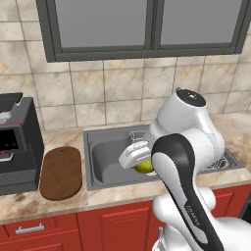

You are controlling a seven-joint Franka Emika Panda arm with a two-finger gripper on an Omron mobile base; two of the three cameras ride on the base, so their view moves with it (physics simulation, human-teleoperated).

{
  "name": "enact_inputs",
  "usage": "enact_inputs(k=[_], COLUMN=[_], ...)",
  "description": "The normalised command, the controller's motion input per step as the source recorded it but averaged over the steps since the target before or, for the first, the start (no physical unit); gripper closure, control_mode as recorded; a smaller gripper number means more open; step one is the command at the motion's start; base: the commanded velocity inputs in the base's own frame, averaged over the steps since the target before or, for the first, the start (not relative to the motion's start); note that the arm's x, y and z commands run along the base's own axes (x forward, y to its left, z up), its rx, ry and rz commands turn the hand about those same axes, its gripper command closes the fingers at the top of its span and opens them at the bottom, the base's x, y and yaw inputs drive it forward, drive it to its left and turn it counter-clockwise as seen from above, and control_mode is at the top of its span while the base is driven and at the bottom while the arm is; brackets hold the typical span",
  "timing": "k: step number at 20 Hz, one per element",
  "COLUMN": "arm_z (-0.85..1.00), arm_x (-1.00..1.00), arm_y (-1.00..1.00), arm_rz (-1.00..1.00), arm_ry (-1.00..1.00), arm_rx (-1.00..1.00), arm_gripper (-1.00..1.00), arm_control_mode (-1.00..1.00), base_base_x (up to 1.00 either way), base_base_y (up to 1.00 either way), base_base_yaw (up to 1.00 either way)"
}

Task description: Pick the pear from the sink and place it on the cutting board to airdry. Then turn off the sink faucet.

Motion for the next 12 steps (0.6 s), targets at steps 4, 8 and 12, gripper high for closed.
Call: enact_inputs(k=[4,8,12], arm_z=[0.00,0.00,0.00], arm_x=[0.09,0.25,0.31], arm_y=[0.27,0.25,0.14], arm_rz=[0.17,0.12,0.08], arm_ry=[-0.06,-0.13,-0.12], arm_rx=[0.00,0.00,0.00], arm_gripper=[1.00,1.00,1.00], arm_control_mode=[-1.00,-1.00,-1.00], base_base_x=[0.00,0.00,0.00], base_base_y=[0.00,0.00,0.00], base_base_yaw=[0.00,0.00,0.00])
